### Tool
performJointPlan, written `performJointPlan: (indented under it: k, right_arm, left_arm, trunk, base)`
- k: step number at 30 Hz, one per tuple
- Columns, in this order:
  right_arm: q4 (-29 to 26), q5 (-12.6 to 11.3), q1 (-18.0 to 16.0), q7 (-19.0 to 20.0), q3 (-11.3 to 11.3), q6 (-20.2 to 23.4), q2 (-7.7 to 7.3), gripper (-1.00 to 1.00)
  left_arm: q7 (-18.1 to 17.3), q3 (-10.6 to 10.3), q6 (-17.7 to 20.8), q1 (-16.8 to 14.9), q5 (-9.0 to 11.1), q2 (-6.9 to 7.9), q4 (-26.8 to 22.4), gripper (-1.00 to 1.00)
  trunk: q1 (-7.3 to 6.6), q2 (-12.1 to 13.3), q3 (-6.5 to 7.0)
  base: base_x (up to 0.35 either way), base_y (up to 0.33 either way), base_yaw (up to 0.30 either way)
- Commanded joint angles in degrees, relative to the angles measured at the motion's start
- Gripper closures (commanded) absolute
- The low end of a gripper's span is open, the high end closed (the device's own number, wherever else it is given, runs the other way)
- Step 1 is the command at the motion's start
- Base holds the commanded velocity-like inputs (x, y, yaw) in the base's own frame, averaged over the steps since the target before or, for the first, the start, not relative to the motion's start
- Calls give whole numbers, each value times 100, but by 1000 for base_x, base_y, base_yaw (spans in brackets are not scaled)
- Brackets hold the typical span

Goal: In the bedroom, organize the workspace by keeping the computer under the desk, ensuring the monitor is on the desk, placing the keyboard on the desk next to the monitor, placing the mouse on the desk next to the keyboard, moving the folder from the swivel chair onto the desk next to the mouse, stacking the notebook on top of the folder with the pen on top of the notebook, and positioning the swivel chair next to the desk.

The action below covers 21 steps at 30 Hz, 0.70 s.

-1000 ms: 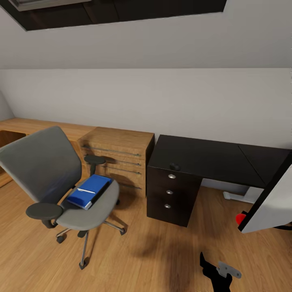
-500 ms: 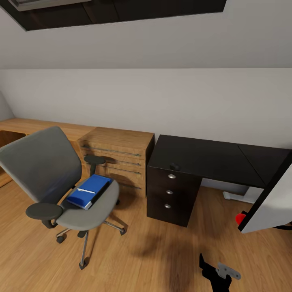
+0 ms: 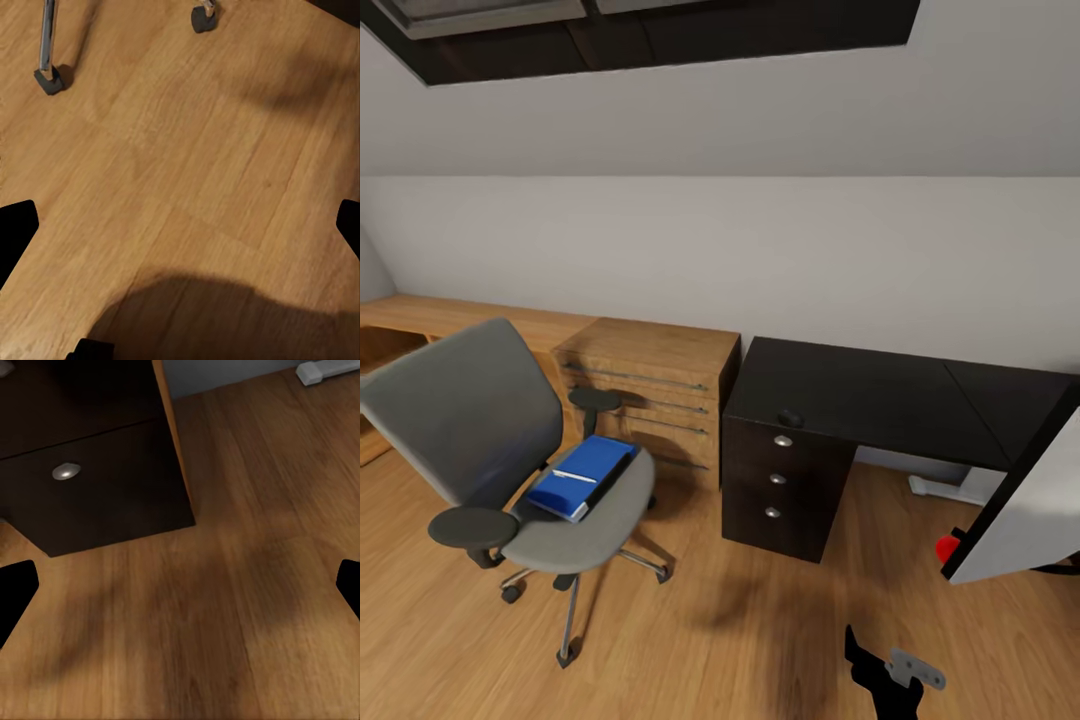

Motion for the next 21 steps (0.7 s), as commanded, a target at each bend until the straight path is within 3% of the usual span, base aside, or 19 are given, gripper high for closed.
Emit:
performJointPlan:
  k: [1,21]
  right_arm:
    - [11,-25,-6,59,-46,-17,3,-100]
    - [8,-25,-5,58,-50,-27,22,-100]
  left_arm:
    - [-1,4,-12,-2,40,-1,2,-100]
    - [8,-3,6,-2,26,-20,-17,-100]
  trunk:
    - [-23,39,14]
    - [-462,841,373]
  base:
    - [0,0,0]
    - [0,0,0]
